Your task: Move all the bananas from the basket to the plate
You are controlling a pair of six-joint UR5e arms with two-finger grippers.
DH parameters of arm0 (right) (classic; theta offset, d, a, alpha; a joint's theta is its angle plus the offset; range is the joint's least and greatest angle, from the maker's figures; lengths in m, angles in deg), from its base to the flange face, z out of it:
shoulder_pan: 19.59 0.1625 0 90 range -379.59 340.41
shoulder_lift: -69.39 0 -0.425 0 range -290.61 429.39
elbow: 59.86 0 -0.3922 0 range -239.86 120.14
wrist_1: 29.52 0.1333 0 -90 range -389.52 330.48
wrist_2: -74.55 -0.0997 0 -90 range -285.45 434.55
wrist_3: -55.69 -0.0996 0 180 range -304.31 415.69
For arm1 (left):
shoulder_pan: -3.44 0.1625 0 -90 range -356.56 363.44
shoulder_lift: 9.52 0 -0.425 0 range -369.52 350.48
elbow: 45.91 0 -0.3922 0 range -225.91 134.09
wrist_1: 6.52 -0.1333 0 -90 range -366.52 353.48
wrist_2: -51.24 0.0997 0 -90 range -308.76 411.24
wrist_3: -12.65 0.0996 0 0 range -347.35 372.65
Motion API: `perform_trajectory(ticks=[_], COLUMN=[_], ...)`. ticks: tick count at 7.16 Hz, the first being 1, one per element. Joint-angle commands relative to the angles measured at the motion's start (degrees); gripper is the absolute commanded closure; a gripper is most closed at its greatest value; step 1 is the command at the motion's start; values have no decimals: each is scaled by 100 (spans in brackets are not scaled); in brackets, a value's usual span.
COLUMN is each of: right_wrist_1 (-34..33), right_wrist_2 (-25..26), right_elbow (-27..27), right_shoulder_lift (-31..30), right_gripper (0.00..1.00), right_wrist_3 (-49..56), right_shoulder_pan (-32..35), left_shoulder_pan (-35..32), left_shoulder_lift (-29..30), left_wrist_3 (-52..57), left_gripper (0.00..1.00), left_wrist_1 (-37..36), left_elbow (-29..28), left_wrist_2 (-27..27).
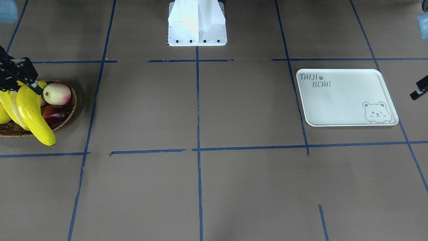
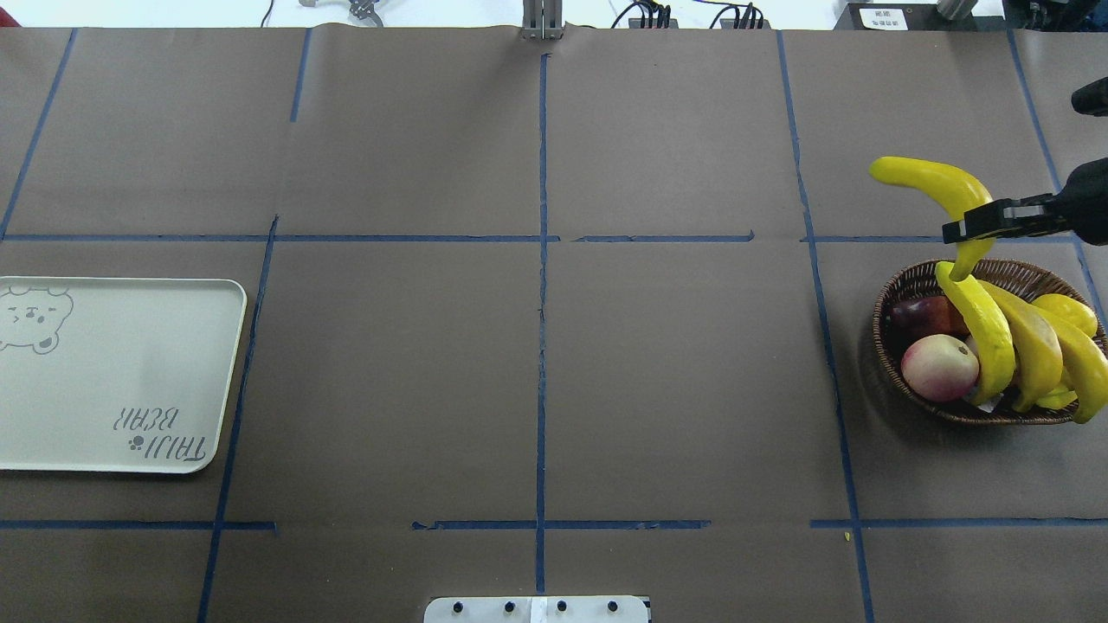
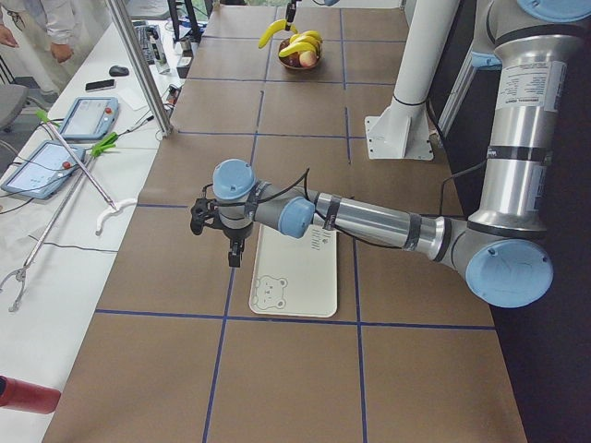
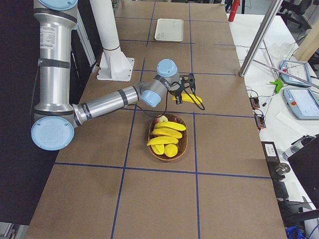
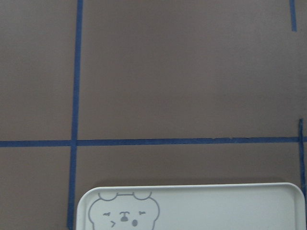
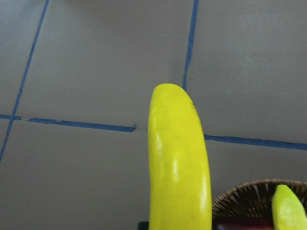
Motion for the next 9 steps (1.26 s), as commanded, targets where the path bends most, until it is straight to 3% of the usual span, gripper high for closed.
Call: perform_trajectory(ticks=[1,4,5,7,9], right_wrist_1=[21,21,47,1052,1286], right_wrist_2=[314,422,718,1306,1678], right_elbow=[-128,-146,-103,-207,-242], right_shoulder_lift=[760,1244,1307,1299,1412], right_gripper=[97,98,98,98,98], right_wrist_3=[77,-543,-764,-1535,-1759], right_shoulder_pan=[-449,-705,-853,-1353,-1845], left_shoulder_pan=[578,1554,1775,2484,3189], left_shoulder_lift=[25,542,752,1481,2044], left_wrist_3=[-856,-4605,-5589,-7165,-8248], left_gripper=[0,0,0,0,0], left_wrist_1=[1327,1823,1842,1834,1834], left_elbow=[55,440,494,477,337], left_wrist_2=[-440,-477,-451,134,874])
